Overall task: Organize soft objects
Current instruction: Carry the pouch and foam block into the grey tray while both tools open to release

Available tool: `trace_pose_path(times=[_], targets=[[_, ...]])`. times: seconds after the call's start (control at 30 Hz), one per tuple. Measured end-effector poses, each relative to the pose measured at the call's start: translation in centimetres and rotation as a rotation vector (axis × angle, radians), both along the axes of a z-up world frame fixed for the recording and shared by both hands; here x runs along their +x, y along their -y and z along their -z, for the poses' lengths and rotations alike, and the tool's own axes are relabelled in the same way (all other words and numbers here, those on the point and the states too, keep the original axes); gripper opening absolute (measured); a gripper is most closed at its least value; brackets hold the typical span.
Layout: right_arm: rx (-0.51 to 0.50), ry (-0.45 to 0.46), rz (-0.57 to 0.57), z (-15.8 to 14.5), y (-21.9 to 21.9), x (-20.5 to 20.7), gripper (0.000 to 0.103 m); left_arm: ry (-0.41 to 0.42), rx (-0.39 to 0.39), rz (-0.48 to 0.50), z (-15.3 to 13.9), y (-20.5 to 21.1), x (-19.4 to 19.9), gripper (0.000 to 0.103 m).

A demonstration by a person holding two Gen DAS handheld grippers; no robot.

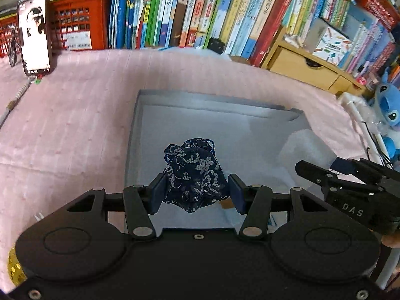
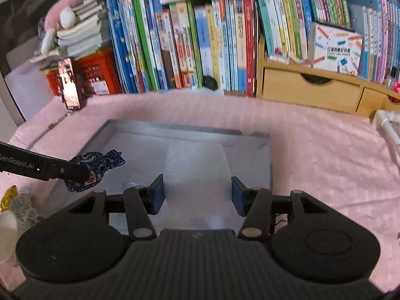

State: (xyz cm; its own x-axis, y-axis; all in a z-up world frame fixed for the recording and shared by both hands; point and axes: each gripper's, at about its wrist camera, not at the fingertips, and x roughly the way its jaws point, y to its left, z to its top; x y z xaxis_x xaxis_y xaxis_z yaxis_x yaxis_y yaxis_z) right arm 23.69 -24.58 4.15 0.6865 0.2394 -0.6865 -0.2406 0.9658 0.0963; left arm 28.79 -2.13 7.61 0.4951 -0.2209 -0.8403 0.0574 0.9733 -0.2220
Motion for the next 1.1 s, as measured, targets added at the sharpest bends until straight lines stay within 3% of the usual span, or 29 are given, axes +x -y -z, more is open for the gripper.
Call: trace_pose_path(times=[0.67, 0.8, 1.1], targets=[[-0.035, -0.083, 0.002, 2.4, -0.6, 1.9, 0.059, -0.068, -0.018, -0.011, 2.5, -0.1, 1.9, 0.053], [-0.033, -0.083, 0.005, 2.6, -0.6, 1.9, 0.070, -0.070, -0.024, -0.012, 2.3, -0.2, 1.9, 0.058], [-0.009, -0.045, -0.002, 1.2, -0.2, 1.1, 0.082, -0.056, -0.036, -0.002, 0.9, -0.6, 1.4, 0.072]])
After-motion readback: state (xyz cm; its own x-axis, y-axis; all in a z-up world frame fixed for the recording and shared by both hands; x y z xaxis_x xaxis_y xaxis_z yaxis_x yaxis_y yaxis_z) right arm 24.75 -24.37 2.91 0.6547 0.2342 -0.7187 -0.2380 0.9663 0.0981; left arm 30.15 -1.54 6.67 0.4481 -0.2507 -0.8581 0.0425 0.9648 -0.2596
